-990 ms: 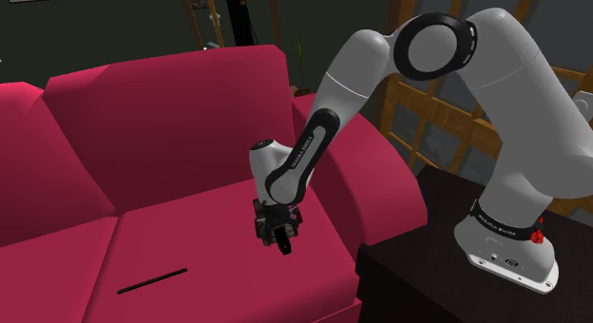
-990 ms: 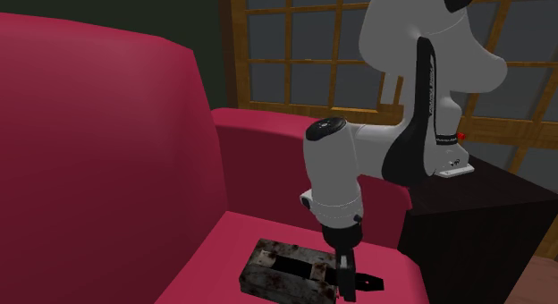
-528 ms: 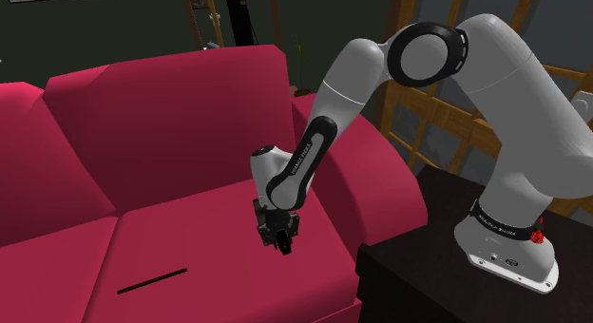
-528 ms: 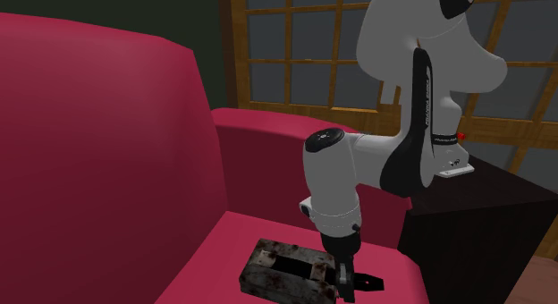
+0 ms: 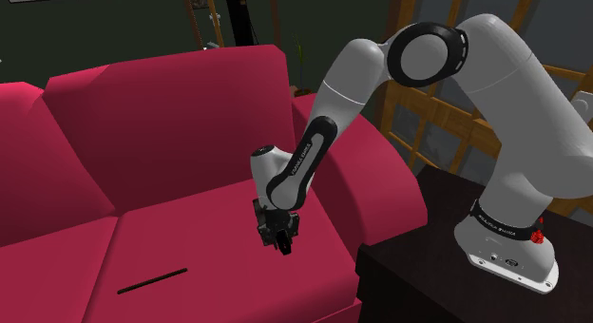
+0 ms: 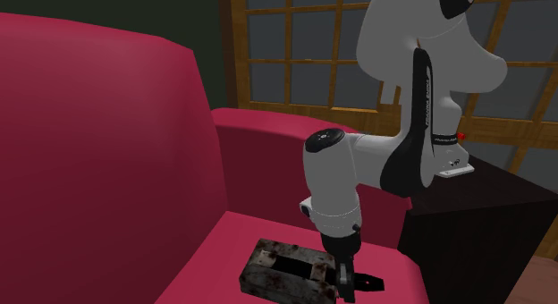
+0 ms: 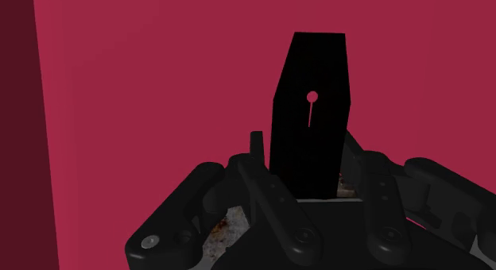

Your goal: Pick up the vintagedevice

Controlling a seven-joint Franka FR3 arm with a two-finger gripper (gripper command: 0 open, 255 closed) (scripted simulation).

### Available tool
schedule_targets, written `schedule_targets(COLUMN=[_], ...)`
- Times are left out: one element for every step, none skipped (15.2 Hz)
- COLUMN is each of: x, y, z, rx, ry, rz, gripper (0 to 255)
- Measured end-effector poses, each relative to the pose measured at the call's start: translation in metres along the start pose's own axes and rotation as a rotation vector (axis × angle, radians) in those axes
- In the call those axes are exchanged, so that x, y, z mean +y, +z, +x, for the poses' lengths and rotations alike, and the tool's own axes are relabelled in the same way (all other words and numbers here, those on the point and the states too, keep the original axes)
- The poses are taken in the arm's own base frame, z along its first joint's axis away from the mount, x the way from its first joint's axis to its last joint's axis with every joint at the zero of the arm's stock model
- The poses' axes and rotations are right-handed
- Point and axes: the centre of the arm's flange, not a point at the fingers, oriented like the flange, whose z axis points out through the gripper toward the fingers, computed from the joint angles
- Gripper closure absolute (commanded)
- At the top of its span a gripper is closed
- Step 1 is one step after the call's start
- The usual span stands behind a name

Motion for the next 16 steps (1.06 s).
schedule_targets(x=[0.000,0.000,0.000,0.000,-0.001,0.000,0.001,0.000,0.000,0.000,0.000,-0.001,0.000,0.000,0.000,-0.001], y=[-0.002,-0.006,-0.010,-0.014,-0.019,-0.025,-0.031,-0.036,-0.042,-0.045,-0.050,-0.055,-0.061,-0.066,-0.071,-0.075], z=[0.000,-0.001,-0.002,-0.003,-0.004,-0.005,-0.006,-0.007,-0.009,-0.010,-0.012,-0.015,-0.015,-0.016,-0.017,-0.018], rx=[0.000,0.000,0.000,0.000,0.000,0.000,0.001,0.001,0.001,0.000,0.000,0.000,0.000,0.000,0.000,0.000], ry=[0.000,0.001,0.001,0.001,0.001,0.001,0.000,0.001,0.001,0.000,0.000,0.000,0.000,0.000,0.000,0.000], rz=[0.000,-0.001,0.000,0.000,0.000,0.000,0.000,0.000,0.000,0.000,0.000,-0.001,-0.001,-0.001,-0.001,-0.001], gripper=[255,255,255,255,255,255,255,255,255,255,255,255,255,255,255,255])
